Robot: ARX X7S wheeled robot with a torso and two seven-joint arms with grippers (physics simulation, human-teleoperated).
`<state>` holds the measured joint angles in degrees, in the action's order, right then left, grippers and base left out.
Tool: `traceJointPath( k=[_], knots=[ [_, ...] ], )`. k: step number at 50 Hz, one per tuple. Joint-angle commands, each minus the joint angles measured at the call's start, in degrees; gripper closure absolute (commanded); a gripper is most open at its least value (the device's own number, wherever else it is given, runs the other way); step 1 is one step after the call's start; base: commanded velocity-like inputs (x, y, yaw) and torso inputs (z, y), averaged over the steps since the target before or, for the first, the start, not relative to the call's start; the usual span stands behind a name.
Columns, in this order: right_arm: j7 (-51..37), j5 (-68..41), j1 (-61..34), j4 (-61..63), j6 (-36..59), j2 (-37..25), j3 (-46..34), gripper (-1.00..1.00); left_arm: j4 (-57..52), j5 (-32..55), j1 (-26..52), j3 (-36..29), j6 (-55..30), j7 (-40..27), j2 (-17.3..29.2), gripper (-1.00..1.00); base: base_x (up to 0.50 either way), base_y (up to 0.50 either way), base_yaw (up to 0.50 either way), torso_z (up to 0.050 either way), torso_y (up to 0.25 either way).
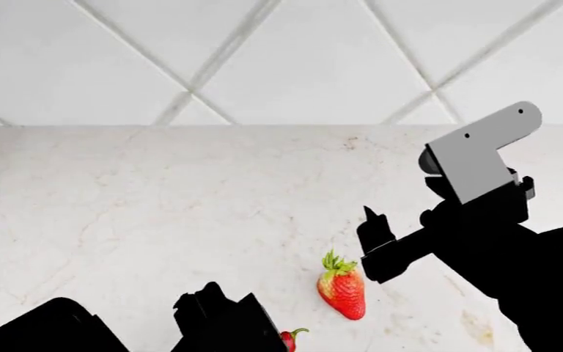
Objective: Pick the chili pepper, strawberry from the counter and place them in the cabinet. Then close the cabinet.
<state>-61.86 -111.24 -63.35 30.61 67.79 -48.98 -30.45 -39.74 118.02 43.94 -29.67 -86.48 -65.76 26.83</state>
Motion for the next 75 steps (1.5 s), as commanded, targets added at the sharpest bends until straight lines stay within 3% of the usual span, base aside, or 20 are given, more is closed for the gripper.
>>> traceJointPath(
  k=[1,6,10,11,14,21,32,39,49,60,67,75],
  knots=[
    [7.7,7.7,2.9,-2.2,-0.2,1.4,1.6,-1.0,8.3,-7.6,0.2,-10.6,-3.0,9.5,-1.9,-1.0,0.0,0.0,0.0,0.0,0.0],
    [8.2,8.4,3.6,-2.0,-0.5,1.4,1.5,-1.0,9.7,-22.7,0.3,-12.0,-2.3,18.1,-0.2,-1.0,0.0,0.0,0.0,0.0,0.0],
    [8.8,9.2,4.0,-2.2,-0.7,1.5,1.4,-1.0,10.6,-29.4,-0.2,-14.4,-1.1,24.8,0.1,-1.0,0.0,0.0,0.0,0.0,0.0],
    [8.9,9.4,4.1,-2.2,-0.7,1.5,1.4,-1.0,10.1,-31.4,-0.3,-15.4,-0.8,26.8,0.3,1.0,0.0,0.0,0.0,0.0,0.0],
    [9.4,10.0,4.5,-2.4,-1.0,1.2,1.7,-1.0,8.3,-36.8,-0.4,-18.3,0.7,31.9,1.3,1.0,0.0,0.0,0.0,0.0,0.0],
    [9.1,9.9,4.2,-2.4,-1.3,1.4,1.5,-1.0,6.3,-41.2,0.2,-20.1,3.5,34.5,1.9,1.0,0.0,0.0,0.0,0.0,0.0],
    [7.5,8.3,3.3,-1.7,-1.3,1.7,1.0,-1.0,-0.4,-45.9,4.9,-14.5,10.6,32.9,4.7,1.0,0.0,0.0,0.0,0.0,0.0],
    [6.0,7.5,1.9,-2.3,-1.7,1.9,0.9,-1.0,-6.3,-34.4,14.5,-6.5,9.4,24.0,6.7,1.0,0.0,0.0,0.0,0.0,0.0],
    [4.8,8.1,1.4,-4.2,-3.5,1.7,1.8,-1.0,-4.5,-24.4,25.6,2.2,12.8,19.1,11.8,1.0,0.0,0.0,0.0,0.0,0.0],
    [2.4,5.2,1.9,-4.2,-3.6,3.7,-0.7,-1.0,1.2,-40.8,28.2,3.1,14.7,27.6,14.0,1.0,0.0,0.0,0.0,0.0,0.0],
    [-1.5,-2.9,0.2,-5.9,-2.5,5.4,-4.8,-1.0,1.7,-58.0,29.3,-4.2,17.5,30.7,16.4,1.0,0.0,0.0,0.0,0.0,0.0],
    [-2.6,-5.3,0.4,-5.7,-1.8,6.7,-7.6,-1.0,2.5,-62.4,28.7,-6.3,19.5,31.3,17.2,1.0,0.0,0.0,0.0,0.0,0.0]
  ],
)
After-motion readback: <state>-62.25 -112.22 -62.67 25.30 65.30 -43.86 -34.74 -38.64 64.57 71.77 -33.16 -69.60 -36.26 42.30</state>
